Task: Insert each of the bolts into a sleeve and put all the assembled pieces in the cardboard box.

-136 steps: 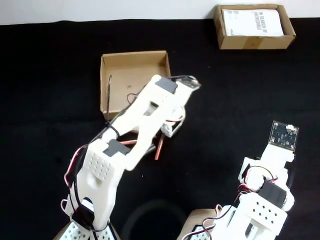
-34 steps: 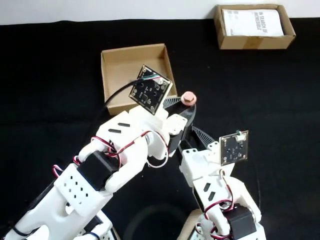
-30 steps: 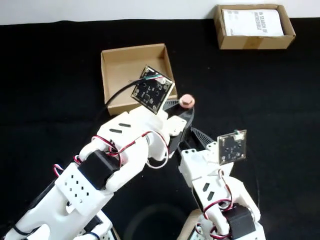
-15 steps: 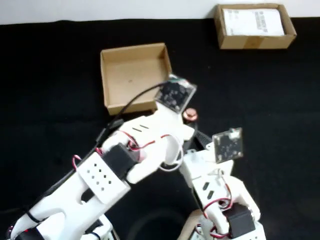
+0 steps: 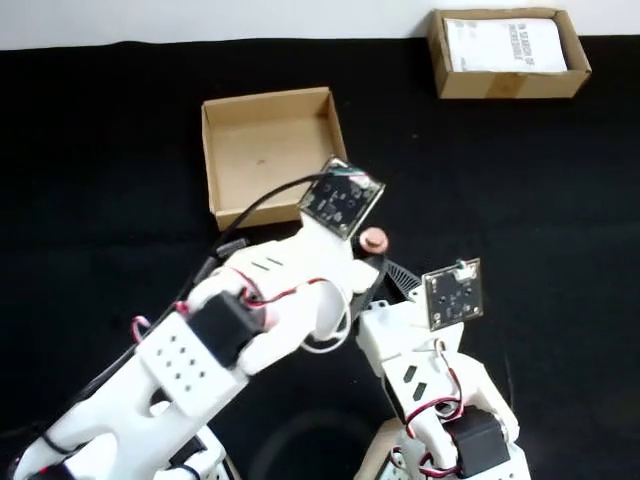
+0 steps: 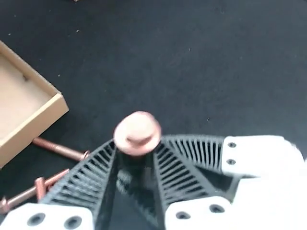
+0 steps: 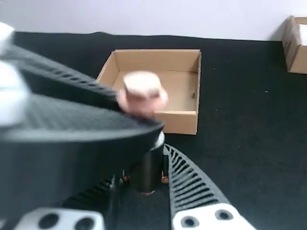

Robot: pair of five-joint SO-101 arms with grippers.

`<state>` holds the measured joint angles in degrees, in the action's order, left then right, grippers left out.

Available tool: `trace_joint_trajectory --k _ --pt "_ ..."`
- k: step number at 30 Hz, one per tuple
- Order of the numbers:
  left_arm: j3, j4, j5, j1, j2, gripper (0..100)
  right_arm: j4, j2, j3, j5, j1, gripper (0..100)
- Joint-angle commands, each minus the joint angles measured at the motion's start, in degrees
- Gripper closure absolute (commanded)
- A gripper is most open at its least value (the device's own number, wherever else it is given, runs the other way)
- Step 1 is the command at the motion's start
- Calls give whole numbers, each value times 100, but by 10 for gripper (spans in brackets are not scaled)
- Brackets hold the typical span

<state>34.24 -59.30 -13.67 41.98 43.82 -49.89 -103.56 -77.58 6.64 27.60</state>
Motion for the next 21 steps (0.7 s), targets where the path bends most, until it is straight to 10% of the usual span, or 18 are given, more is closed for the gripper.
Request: trace_joint_trajectory --k 1,13,21 --pt "-101 -580 18 84 338 755 22 -75 92 9 -13 991" --pt "-110 -1820 141 -655 1323 998 -13 -13 119 176 -637 991" --pt "-66 -1846 730 -1262 2932 992 -418 505 919 220 -796 991"
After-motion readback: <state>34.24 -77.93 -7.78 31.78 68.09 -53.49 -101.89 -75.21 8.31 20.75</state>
